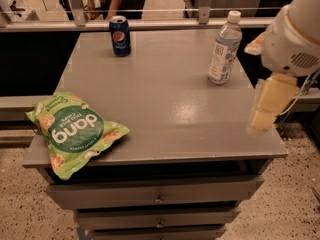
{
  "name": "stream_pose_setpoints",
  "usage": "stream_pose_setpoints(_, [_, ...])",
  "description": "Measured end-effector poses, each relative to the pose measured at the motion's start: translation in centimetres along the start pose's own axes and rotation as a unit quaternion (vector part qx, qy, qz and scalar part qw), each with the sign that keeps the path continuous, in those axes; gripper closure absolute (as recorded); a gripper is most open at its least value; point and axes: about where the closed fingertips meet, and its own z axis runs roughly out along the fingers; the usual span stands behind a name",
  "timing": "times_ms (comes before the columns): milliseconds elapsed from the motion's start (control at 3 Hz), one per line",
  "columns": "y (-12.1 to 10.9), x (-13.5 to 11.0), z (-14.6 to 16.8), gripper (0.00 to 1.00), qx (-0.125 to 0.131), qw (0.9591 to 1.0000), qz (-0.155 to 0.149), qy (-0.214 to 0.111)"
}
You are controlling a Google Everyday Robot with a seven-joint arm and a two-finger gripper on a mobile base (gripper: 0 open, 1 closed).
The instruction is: Move green rice chip bag near blue plastic bottle
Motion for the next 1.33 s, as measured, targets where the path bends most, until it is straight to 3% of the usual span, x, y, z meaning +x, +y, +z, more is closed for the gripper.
stream_pose_setpoints(333, [1.6,-7.7,6.0,0.00,-0.031,0.9970,-0.018,-0.069])
stream_pose_setpoints(667, [2.4,-13.6,9.7,0.00,-0.041,0.9915,-0.017,-0.122])
stream_pose_setpoints(1000, [3.0,-20.0,11.7,0.00,-0.051,0.9818,0.008,-0.183])
stream_pose_setpoints(1333, [3.0,-20.0,11.7,0.00,-0.051,0.9819,0.008,-0.182])
